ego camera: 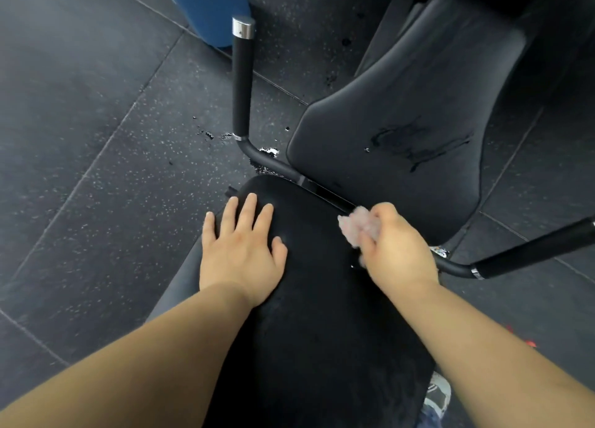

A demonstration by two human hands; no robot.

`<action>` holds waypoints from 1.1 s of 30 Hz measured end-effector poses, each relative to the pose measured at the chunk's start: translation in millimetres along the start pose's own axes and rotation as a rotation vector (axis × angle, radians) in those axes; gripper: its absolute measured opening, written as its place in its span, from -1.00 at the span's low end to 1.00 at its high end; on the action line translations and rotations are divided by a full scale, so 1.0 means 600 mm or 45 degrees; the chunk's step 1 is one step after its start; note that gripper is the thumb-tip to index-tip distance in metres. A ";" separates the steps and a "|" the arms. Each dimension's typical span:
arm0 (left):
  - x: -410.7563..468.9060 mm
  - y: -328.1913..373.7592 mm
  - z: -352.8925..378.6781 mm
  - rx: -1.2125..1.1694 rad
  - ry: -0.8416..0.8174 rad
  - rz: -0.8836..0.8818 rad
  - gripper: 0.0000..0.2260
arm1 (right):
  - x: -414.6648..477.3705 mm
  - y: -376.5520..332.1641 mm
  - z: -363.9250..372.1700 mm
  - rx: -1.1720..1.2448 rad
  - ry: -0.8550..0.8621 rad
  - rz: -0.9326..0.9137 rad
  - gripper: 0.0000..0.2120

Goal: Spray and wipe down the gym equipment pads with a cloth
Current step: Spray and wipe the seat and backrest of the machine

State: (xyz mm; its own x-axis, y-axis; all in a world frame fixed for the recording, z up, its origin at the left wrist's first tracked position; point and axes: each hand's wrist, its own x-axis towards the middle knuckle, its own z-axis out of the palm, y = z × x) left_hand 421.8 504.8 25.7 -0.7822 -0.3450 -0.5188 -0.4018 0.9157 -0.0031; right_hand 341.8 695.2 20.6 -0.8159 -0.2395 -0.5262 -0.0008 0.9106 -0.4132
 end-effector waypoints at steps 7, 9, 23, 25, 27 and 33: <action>0.002 -0.006 0.008 0.020 0.018 0.000 -0.47 | 0.122 -0.161 0.061 -0.156 0.017 -0.586 -0.93; 0.002 -0.005 0.008 0.021 0.014 0.004 -0.47 | 0.144 -0.171 0.059 -0.241 -0.144 -0.534 -0.87; 0.004 -0.003 0.003 0.018 0.008 -0.024 -0.48 | 0.096 -0.058 0.014 -0.265 -0.365 -0.004 -0.46; 0.003 -0.004 0.004 0.022 0.014 -0.027 -0.48 | 0.079 -0.031 0.006 -0.295 -0.365 0.046 -0.50; 0.003 -0.004 0.006 0.028 0.020 -0.030 -0.48 | 0.057 0.003 -0.005 -0.278 -0.369 0.119 -0.51; 0.004 -0.002 0.007 0.040 0.024 -0.021 -0.47 | 0.014 0.104 -0.015 -0.380 -0.268 0.390 -0.38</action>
State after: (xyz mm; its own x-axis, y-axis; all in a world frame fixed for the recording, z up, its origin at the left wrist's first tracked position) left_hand 422.4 503.8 20.6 -0.7846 -0.3634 -0.5023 -0.3996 0.9159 -0.0385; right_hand 329.7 753.3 -2.9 -0.6698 0.0198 -0.7423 0.0303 0.9995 -0.0007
